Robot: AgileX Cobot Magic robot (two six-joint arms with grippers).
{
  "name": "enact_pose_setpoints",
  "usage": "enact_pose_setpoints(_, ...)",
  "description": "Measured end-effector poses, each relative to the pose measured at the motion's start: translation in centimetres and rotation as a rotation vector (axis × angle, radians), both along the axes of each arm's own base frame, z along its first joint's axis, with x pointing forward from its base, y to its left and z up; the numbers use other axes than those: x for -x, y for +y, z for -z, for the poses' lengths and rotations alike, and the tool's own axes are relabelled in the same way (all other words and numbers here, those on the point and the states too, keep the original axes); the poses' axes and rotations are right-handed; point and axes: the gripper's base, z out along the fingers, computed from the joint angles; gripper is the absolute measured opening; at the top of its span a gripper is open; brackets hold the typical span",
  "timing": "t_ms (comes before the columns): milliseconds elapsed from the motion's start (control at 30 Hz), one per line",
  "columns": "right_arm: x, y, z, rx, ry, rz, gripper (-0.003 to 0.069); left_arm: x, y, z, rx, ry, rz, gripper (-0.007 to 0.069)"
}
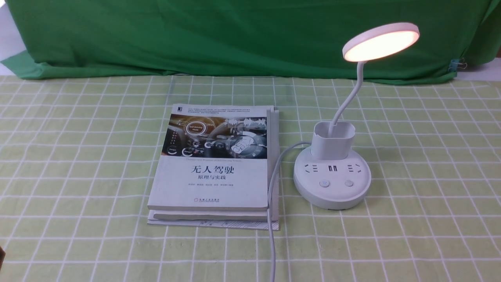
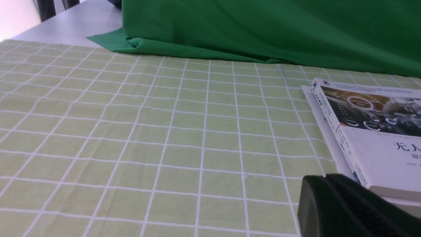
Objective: Turn on the table lamp on the green coffee tablecloth with your hand.
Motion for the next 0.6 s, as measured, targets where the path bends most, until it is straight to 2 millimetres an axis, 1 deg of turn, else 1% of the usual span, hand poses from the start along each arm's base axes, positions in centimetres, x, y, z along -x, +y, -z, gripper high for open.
enact_pose_setpoints(600,0.0,0.0,-0.01,0.0,-0.001,0.0,0.0094,0.0,0.0,0.0,0.0,0.0,0.0,0.0003)
